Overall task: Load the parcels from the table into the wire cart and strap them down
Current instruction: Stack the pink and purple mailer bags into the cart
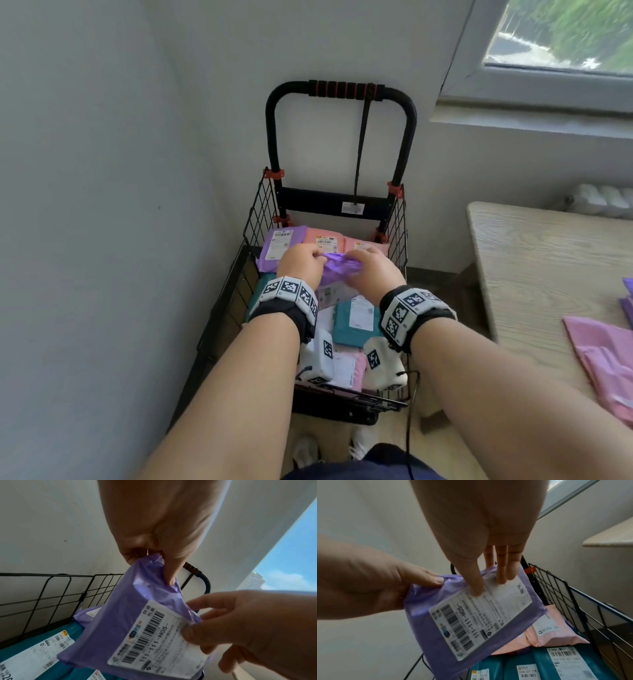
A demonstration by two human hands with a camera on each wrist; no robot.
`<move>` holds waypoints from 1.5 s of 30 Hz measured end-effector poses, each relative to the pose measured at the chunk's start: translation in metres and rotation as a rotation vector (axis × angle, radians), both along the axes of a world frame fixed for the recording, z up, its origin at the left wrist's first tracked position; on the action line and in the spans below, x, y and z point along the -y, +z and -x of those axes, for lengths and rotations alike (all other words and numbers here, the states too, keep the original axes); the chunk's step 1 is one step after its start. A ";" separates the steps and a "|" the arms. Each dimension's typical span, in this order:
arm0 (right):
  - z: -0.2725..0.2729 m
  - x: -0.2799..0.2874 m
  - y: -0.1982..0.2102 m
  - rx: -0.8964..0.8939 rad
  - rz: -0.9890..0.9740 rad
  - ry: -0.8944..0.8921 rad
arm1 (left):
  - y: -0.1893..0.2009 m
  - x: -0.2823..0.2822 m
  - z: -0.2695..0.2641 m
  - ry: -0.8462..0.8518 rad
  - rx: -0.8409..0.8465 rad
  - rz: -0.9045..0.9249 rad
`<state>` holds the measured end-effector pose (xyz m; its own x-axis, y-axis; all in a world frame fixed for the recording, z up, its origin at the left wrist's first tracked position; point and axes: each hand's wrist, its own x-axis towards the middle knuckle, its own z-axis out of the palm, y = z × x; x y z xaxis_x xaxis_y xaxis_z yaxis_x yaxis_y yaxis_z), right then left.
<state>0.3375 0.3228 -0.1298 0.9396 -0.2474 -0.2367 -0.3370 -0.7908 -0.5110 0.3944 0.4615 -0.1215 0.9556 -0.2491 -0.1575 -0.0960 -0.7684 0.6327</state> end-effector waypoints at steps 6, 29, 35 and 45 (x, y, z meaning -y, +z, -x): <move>-0.023 0.003 -0.009 -0.082 0.124 0.144 | -0.005 -0.005 -0.003 0.171 -0.013 0.048; -0.095 -0.047 -0.145 -0.381 -0.795 -0.519 | -0.149 -0.057 -0.018 0.544 -0.889 0.071; -0.121 -0.097 -0.188 -0.445 -0.916 -0.578 | -0.179 -0.105 -0.053 0.408 -0.878 -0.074; -0.146 -0.132 -0.224 -0.712 -0.725 -0.375 | -0.201 -0.135 -0.078 0.252 -0.809 -0.278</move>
